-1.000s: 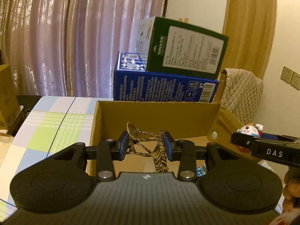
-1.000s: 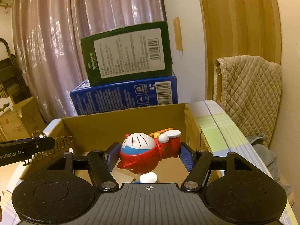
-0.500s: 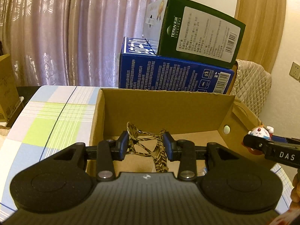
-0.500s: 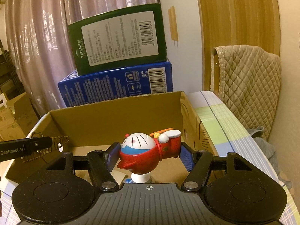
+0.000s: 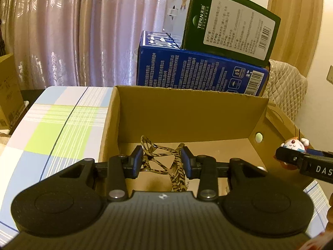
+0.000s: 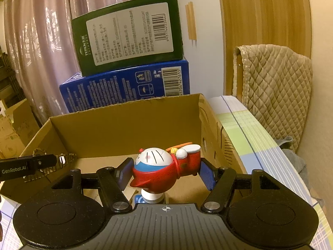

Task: Organize rigid objects
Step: 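Carry the lanyard with the left gripper into the box while the right gripper carries the figure, then open the left gripper to release the lanyard in the box, then lower the red figure into the box and open the right gripper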

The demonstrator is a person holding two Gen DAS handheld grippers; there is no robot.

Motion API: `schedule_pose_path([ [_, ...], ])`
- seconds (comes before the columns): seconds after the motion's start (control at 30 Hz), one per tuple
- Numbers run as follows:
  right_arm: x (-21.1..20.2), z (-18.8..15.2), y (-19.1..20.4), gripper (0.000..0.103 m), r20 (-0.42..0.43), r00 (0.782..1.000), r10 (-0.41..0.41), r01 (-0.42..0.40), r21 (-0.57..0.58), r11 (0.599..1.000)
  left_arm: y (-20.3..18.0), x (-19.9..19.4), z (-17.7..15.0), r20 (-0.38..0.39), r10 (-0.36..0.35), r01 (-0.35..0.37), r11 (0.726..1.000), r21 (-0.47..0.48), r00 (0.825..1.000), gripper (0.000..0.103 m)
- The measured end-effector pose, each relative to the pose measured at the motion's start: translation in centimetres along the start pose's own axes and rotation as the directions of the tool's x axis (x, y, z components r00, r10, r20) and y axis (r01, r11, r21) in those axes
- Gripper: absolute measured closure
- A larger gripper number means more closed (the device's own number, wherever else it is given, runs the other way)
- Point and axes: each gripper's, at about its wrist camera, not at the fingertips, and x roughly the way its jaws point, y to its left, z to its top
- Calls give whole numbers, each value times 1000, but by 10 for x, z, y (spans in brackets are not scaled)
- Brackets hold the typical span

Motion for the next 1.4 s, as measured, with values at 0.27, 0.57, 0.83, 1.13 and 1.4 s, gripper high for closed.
schedule_pose_path([
  [0.27,1,0,0,39,-1,1000,2,-2,1,1000,-1,-1,1,6,0,0,1000,5,1000,69],
  [0.57,0,-1,2,39,-1,1000,4,-4,6,1000,-3,-6,4,24,-1,1,1000,13,1000,69],
  [0.83,0,-1,2,39,-2,1000,6,-6,9,1000,-3,-10,9,43,-1,1,1000,10,999,70],
  [1.13,1,0,1,39,-8,1000,3,-3,12,1000,-7,-12,8,43,-11,10,1000,14,999,70],
  [1.4,1,0,1,39,-10,1000,3,-3,12,1000,-8,-13,9,45,-12,11,1000,15,999,70],
])
